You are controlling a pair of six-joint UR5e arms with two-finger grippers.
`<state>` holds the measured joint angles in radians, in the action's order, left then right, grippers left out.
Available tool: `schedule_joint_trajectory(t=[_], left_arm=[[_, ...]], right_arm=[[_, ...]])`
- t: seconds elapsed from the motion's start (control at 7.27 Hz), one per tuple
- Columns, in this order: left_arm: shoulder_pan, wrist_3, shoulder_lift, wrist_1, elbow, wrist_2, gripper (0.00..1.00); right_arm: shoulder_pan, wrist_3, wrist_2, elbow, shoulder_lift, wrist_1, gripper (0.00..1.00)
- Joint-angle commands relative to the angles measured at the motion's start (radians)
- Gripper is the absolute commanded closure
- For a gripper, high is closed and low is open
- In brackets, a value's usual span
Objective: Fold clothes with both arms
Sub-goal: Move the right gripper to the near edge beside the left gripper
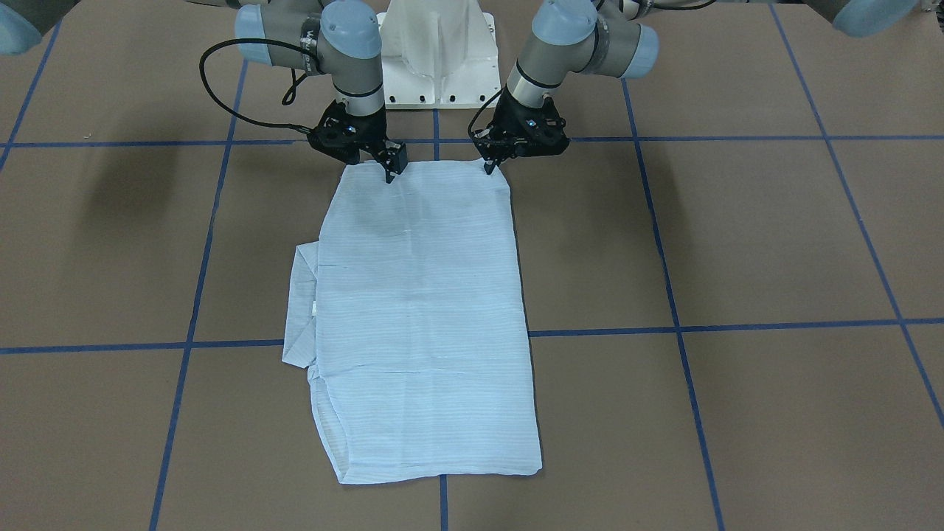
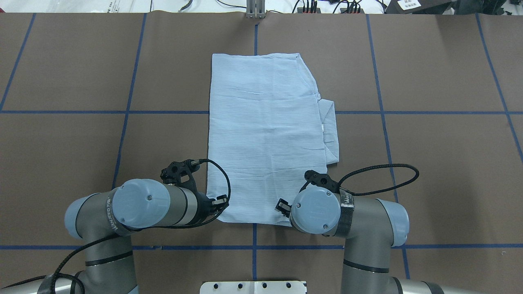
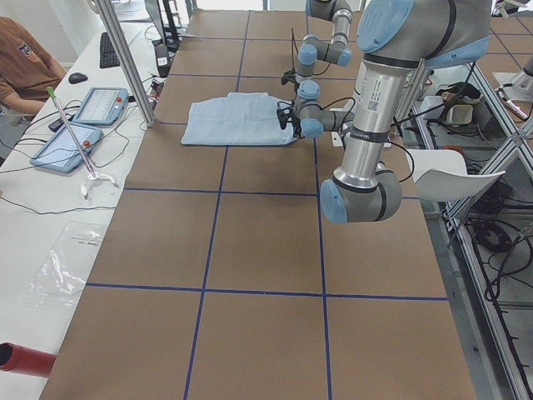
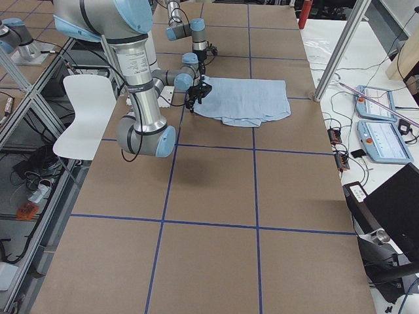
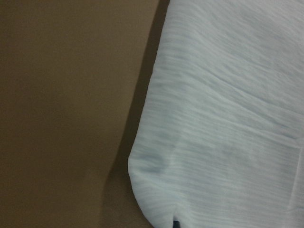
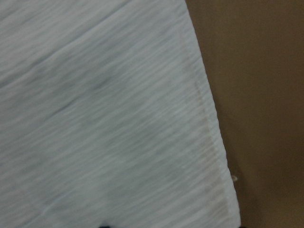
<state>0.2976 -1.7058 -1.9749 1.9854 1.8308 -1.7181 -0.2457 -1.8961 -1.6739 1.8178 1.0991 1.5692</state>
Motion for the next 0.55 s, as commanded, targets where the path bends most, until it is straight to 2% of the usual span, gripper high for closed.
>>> schedule_joint_trajectory(t=[0.0, 0.14, 0.41], left_arm=[[0.0, 0.0, -0.001, 0.0, 0.001, 0.0, 1.0], [0.003, 0.0, -0.001, 0.001, 0.001, 0.0, 1.0], [0.009, 0.0, 0.001, 0.0, -0.001, 0.0, 1.0]], right_arm=[[0.0, 0.005, -0.001, -0.002, -0.001, -0.021, 0.96], [0.0, 0.0, 0.0, 0.0, -0.001, -0.029, 1.0], [-0.001, -0.005, 0.0, 0.009, -0.005, -0.029, 1.0]])
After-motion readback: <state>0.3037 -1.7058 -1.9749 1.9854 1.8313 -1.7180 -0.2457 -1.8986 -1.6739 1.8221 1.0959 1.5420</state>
